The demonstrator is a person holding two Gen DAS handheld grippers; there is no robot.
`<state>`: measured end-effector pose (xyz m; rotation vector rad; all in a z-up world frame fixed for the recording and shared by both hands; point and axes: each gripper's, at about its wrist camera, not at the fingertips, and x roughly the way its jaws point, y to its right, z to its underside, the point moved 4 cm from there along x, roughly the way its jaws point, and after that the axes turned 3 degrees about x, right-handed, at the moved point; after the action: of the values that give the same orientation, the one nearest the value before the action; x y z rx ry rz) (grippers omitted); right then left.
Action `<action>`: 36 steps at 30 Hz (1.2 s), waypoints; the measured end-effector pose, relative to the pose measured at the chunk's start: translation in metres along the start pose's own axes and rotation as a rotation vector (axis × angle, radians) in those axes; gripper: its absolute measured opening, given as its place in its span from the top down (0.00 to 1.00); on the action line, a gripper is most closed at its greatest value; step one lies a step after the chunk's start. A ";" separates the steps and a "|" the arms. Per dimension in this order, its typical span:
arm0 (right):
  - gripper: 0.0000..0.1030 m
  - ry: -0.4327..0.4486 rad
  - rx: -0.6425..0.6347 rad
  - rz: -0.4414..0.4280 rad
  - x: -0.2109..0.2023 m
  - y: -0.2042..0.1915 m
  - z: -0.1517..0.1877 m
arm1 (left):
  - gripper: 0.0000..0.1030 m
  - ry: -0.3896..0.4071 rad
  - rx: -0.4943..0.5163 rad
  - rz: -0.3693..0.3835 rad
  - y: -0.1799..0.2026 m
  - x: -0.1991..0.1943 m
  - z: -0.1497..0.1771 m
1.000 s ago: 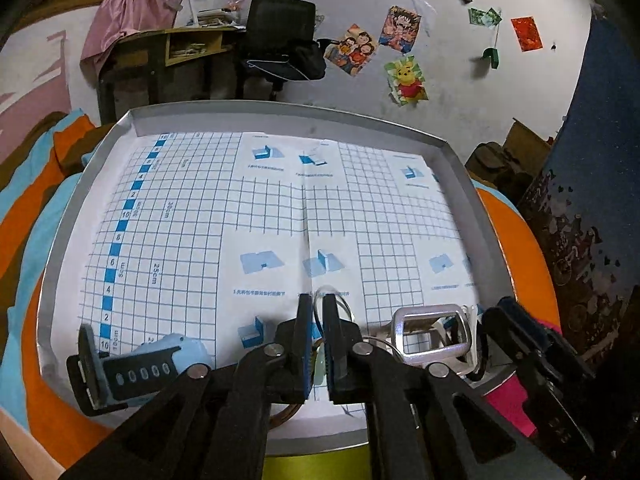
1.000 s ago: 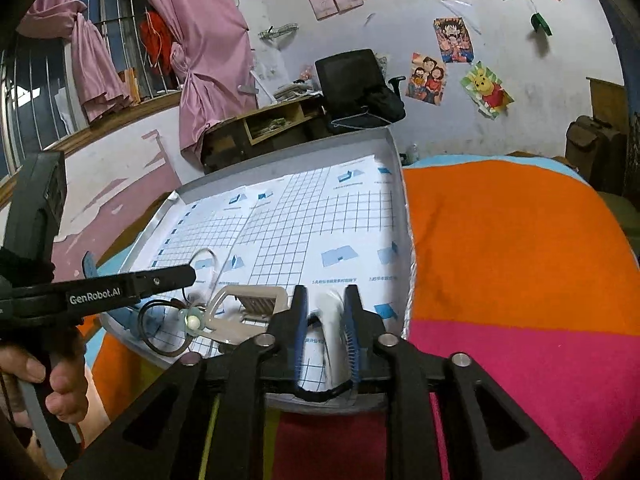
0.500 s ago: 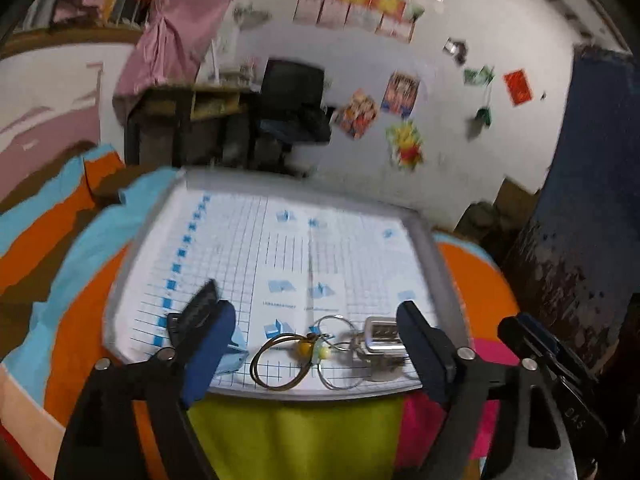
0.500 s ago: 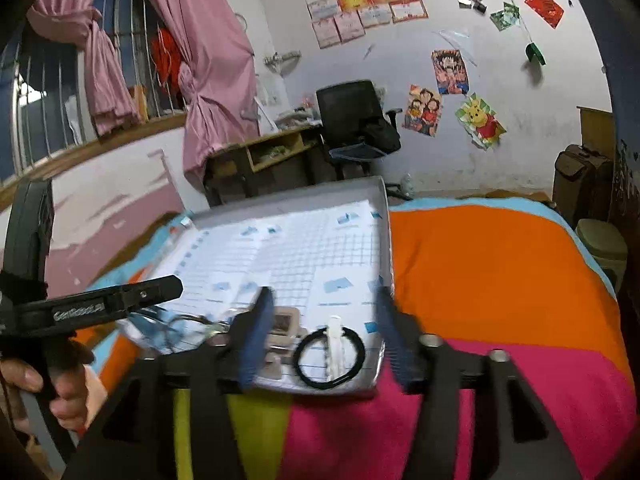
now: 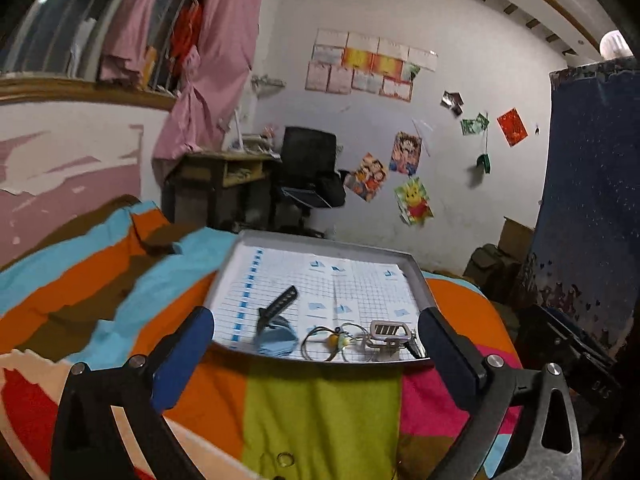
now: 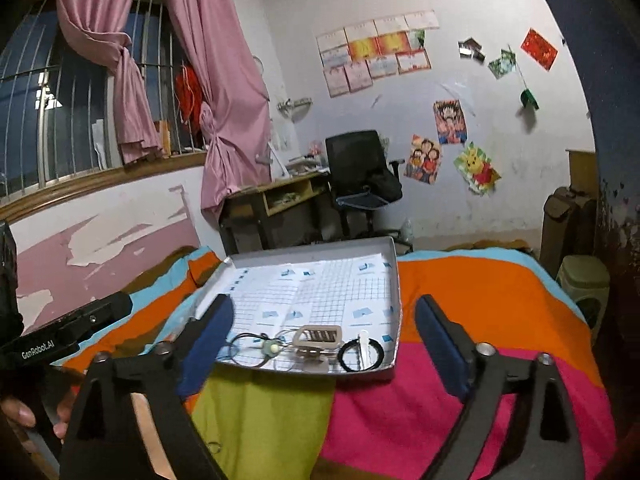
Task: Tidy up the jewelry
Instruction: 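Pull both tools back from the tray toward the remaining jewelry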
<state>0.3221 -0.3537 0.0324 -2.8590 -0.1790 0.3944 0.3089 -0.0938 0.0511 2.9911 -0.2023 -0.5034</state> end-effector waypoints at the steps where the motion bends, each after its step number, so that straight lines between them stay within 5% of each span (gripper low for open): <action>1: 0.09 0.007 -0.006 -0.001 -0.007 -0.003 -0.001 | 0.00 0.010 0.003 -0.008 -0.002 -0.010 0.001; 13: 0.02 0.092 -0.062 0.008 -0.108 -0.045 0.009 | 0.00 0.066 0.004 -0.039 -0.025 -0.099 0.028; 36: 0.01 0.006 0.020 0.043 -0.216 -0.070 0.105 | 0.00 -0.026 0.020 -0.054 -0.062 -0.196 0.112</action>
<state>0.0802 -0.2954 0.0071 -2.8481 -0.1121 0.3935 0.0948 -0.0122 0.0007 3.0175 -0.1295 -0.5498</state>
